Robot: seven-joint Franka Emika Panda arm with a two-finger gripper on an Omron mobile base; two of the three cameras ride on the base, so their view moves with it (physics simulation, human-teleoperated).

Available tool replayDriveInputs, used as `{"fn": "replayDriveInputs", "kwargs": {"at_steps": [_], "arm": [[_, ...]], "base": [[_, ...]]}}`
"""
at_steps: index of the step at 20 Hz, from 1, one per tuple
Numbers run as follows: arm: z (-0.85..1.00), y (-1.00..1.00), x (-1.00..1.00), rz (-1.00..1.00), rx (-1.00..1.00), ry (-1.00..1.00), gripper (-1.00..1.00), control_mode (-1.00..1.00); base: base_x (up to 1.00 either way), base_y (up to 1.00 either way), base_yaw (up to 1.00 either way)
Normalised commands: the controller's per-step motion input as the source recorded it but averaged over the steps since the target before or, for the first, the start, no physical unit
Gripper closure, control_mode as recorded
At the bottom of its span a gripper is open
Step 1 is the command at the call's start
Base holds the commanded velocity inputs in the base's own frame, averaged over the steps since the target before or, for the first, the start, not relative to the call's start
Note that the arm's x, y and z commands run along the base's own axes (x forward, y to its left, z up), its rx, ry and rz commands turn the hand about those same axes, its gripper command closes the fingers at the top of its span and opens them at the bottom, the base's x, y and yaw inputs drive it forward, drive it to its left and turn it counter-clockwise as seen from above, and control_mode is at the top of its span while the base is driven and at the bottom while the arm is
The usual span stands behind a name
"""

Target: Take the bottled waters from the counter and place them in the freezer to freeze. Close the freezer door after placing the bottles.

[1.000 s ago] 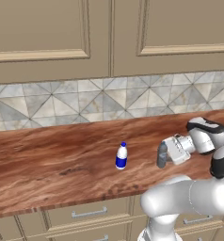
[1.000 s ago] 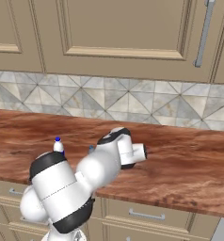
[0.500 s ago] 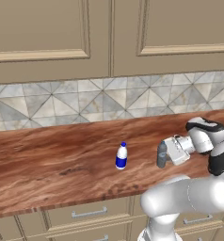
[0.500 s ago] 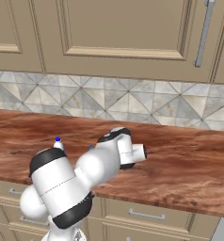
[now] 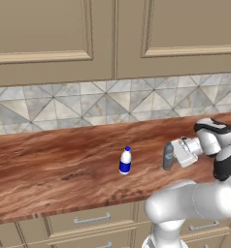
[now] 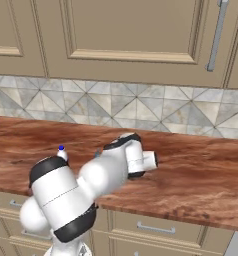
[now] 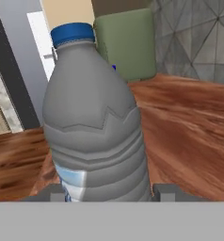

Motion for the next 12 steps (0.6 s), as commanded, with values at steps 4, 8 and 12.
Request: {"fn": "replayDriveInputs", "kwargs": {"at_steps": [4, 8, 12], "arm": [[1.00, 0.43, -0.36, -0.15, 0.00, 0.07, 1.00, -1.00], [0.73, 0.34, -0.94, -0.22, 0.00, 0.01, 1.00, -1.00], [0.73, 0.65, -1.00, -0.29, 0.00, -0.06, 1.00, -1.00]], "base": [[0.00, 0.00, 0.00], [0.00, 0.00, 0.00], [0.00, 0.00, 0.00]]}}
